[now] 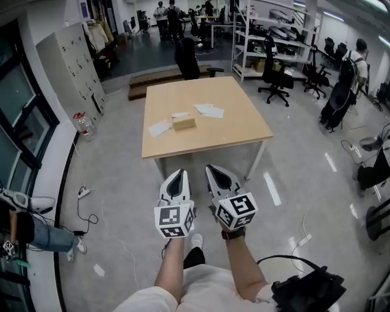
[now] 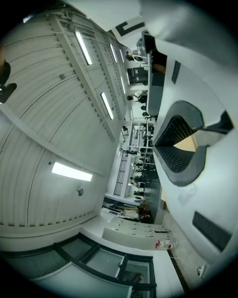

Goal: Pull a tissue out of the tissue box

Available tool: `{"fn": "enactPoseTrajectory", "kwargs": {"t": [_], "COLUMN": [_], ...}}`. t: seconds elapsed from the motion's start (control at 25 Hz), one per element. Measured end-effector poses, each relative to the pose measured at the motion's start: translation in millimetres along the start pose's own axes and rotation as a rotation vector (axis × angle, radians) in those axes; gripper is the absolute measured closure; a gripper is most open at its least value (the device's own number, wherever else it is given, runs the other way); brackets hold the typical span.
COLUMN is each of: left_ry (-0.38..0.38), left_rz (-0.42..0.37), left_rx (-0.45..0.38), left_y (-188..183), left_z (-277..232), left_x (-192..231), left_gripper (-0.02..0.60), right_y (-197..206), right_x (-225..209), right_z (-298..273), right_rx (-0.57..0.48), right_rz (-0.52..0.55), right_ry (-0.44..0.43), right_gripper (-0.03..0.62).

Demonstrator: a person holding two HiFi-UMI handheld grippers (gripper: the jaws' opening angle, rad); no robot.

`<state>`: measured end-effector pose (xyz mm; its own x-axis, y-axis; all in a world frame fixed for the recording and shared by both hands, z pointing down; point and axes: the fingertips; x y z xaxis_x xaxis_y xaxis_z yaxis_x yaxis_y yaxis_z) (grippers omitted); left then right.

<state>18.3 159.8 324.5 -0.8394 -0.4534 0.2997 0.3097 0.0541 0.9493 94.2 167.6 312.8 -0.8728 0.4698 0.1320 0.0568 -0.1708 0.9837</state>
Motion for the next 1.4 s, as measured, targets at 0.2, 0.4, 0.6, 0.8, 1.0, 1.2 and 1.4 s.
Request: {"fn": "enactPoseTrajectory", "kwargs": {"t": [0.2, 0.4, 0.6, 0.8, 1.0, 1.2, 1.4], "left_ry": [0.001, -0.021, -0.073, -0.095, -0.08, -0.057, -0.052], "left_rz": [0.005, 0.002, 0.048, 0.067, 0.071, 0.068, 0.042], "left_rx": [0.001, 0.01, 0.023, 0.039, 0.028, 0.027, 0.03], "left_y": [-14, -20, -20, -24, -24, -19, -18], "left_z": [-49, -91, -139, -181, -216, -248, -291], "left_x": [39, 86, 146, 194, 212, 223, 233], "left_gripper": [0.581, 0.581, 0.581, 0.581, 0.581, 0.581, 0.581], "right_y": [3, 17, 38, 46, 60, 70, 82], "right_x": [-16, -27, -33, -46, -61, -77, -105], "right_z": [-62, -127, -195, -250, -282, -309, -346], "right_rx": [-0.021, -0.021, 0.012, 0.024, 0.042, 0.036, 0.035], "right_rz": [-0.001, -0.018, -0.015, 0.004, 0.01, 0.018, 0.003], "right_ry": [0.006, 0.012, -0.023, -0.016, -0.015, -0.008, -0.016], "right_gripper": [0.591, 0.591, 0.591, 0.591, 0.591, 0.591, 0.591]}}
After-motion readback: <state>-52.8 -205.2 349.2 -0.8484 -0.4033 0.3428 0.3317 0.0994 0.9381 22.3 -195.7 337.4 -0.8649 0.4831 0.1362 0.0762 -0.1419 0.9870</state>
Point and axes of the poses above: the fingertips, and each gripper's own axes: z backward along the fingers, x to its left, y out of its underside, and after that the axes turned 13 degrees about z, right-handed
